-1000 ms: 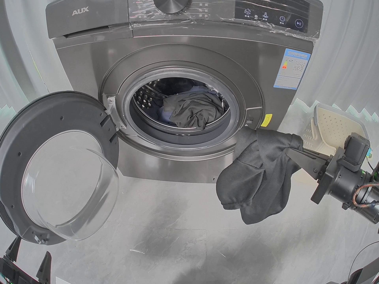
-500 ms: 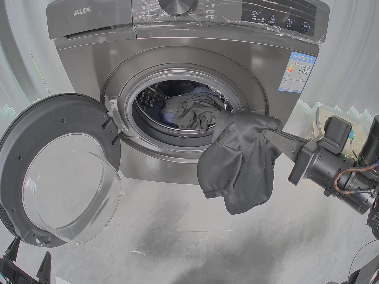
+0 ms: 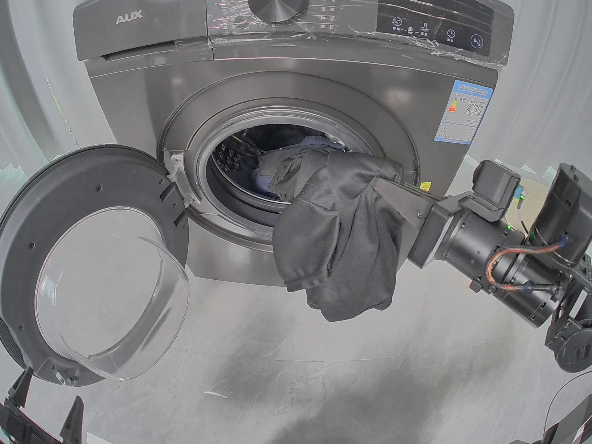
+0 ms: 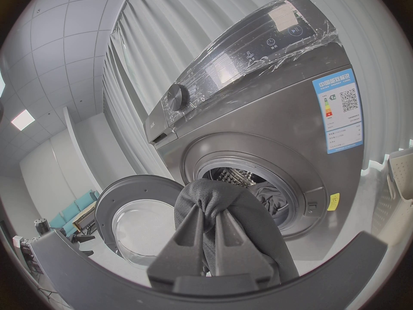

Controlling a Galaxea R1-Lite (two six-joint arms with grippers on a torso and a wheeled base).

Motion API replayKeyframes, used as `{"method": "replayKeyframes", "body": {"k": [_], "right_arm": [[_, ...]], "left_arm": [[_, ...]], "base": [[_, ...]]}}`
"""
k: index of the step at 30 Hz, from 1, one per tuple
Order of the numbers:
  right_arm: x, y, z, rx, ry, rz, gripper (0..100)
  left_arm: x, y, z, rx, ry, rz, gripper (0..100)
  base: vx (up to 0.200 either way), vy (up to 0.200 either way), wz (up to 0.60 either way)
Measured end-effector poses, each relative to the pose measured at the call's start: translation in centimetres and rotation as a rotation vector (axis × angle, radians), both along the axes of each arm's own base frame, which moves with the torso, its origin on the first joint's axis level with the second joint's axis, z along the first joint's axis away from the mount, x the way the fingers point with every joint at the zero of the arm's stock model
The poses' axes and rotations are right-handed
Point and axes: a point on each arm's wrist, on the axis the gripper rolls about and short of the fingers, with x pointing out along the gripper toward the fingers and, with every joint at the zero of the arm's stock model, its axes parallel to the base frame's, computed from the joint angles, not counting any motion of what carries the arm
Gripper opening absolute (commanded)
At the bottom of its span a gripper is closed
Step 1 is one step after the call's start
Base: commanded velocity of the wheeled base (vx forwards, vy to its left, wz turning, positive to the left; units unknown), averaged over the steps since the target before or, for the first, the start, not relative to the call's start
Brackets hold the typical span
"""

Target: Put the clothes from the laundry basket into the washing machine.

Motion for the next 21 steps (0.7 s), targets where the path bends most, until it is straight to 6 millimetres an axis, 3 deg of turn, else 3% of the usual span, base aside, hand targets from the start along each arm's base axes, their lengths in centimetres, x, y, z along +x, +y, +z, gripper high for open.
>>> {"method": "replayKeyframes", "body": {"k": [7, 14, 21], "right_arm": [[1.0, 1.2, -1.0, -0.010, 0.011, 0.003, 0], [1.4, 1.9, -1.2, -0.012, 0.011, 0.012, 0], [2.0, 2.9, -0.7, 0.026, -0.028, 0.018, 0]], "left_arm": [[0.0, 0.0, 0.3, -0.020, -0.024, 0.002, 100], [-0.6, -0.2, 5.1, -0.057, -0.176, -0.074, 100], [2.5, -0.7, 7.5, -0.055, -0.040, -0.322, 100]], "base": [[0.000, 0.000, 0.00], [0.000, 0.000, 0.00], [0.000, 0.000, 0.00]]}}
